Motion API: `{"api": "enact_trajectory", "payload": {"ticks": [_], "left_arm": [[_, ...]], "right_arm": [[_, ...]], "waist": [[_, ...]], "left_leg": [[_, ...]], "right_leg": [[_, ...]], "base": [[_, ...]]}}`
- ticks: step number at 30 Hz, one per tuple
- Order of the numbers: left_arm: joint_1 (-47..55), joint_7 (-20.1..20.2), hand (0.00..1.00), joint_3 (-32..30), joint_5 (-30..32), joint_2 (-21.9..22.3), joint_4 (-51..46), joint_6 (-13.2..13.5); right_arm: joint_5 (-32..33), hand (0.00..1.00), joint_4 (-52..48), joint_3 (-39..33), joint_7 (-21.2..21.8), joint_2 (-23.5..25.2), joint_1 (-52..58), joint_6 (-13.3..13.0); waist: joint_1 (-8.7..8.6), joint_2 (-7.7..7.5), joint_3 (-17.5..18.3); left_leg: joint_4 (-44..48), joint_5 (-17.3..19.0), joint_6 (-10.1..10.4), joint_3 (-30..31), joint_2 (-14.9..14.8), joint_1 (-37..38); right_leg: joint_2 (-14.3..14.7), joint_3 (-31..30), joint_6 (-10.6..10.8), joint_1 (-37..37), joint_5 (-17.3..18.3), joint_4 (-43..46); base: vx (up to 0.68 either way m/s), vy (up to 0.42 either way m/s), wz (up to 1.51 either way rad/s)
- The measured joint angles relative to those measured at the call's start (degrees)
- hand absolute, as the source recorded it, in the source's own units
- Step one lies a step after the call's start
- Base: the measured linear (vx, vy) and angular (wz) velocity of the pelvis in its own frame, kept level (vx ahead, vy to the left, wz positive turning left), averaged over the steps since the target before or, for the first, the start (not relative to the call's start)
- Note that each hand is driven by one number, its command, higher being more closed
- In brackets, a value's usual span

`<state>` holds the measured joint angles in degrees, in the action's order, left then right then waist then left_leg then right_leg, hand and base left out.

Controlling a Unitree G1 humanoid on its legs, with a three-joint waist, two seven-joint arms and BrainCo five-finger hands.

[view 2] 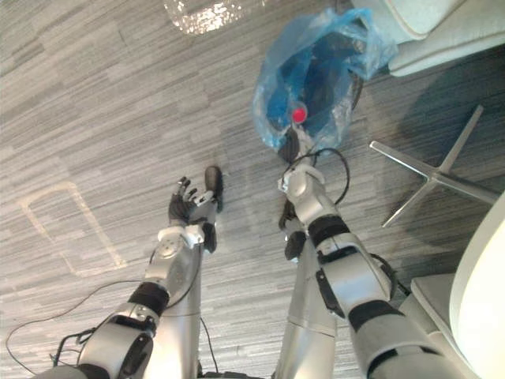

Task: Gather rubbish on tea table into small bin, then transfer packed bag to large trash can.

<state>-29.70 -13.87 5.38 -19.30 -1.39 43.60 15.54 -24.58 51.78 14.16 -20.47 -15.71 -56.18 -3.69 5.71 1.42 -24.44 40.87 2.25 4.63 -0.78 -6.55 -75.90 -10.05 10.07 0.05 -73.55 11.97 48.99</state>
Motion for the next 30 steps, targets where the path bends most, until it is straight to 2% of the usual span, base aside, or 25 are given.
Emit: {"api": "enact_trajectory", "payload": {"ticks": [8,14,15,17,21,25,30], "left_arm": [[3.4,0.1,0.0,0.3,0.2,-0.1,0.8,-1.4],[9.2,0.5,0.0,1.3,1.9,-0.2,1.0,-2.5],[9.3,0.5,0.0,1.3,2.0,-0.2,1.0,-2.5],[10.7,0.7,0.0,1.3,3.7,-0.2,1.4,-2.7],[12.8,1.9,0.0,1.4,5.3,-0.1,2.2,-3.8],[17.4,3.0,0.0,1.5,6.9,-0.1,2.8,-4.8],[22.9,4.2,0.0,3.9,9.0,-0.4,3.2,-5.2]], "right_arm": [[1.0,1.0,-7.2,0.4,-0.2,2.7,5.2,-0.4],[4.0,1.0,-17.8,2.0,1.0,5.2,15.8,-0.6],[4.3,1.0,-18.1,2.1,1.1,5.2,16.2,-0.6],[5.9,1.0,-21.8,2.5,2.6,6.2,20.9,-1.2],[7.4,1.0,-25.7,3.1,4.7,7.5,26.9,-1.9],[10.9,1.0,-31.4,3.4,7.0,9.4,35.0,-2.8],[12.2,1.0,-36.6,3.5,9.9,11.4,43.7,-3.5]], "waist": [[-0.75,-1.36,-0.8],[-0.96,-1.72,-0.6],[-0.96,-1.77,-0.6],[-1.0,-2.11,-0.4],[-1.04,-2.73,-0.1],[-1.22,-4.33,1.1],[-1.61,-6.9,6.5]], "left_leg": [[-3.4,0.4,-0.1,-0.9,-1.1,8.1],[-7.9,0.2,-0.3,-3.2,-1.4,21.2],[-8.0,0.2,-0.3,-3.3,-1.4,21.6],[-9.1,0.7,-0.4,-3.7,-1.6,27.0],[-10.9,1.3,0.0,-4.3,-1.9,33.2],[-14.3,1.5,0.2,-4.9,-1.8,41.5],[-21.5,0.3,1.0,-5.1,-1.4,49.2]], "right_leg": [[1.1,0.2,0.6,8.3,-0.8,-4.3],[1.2,0.4,0.0,21.3,-1.9,-9.5],[1.2,0.3,0.0,21.7,-1.9,-9.6],[1.6,0.3,0.1,27.1,-2.1,-11.7],[2.1,0.1,0.2,33.3,-2.1,-14.0],[2.4,0.1,0.4,41.2,-1.9,-17.1],[3.1,0.9,1.4,48.7,-2.3,-23.5]], "base": [[-0.05,-0.006,-0.07],[0.04,0.002,-0.01],[0.07,-0.001,-0.05],[0.07,-0.001,-0.07],[0.02,-0.022,-0.07],[0.03,-0.035,-0.03],[0.08,-0.024,0.05]]}}
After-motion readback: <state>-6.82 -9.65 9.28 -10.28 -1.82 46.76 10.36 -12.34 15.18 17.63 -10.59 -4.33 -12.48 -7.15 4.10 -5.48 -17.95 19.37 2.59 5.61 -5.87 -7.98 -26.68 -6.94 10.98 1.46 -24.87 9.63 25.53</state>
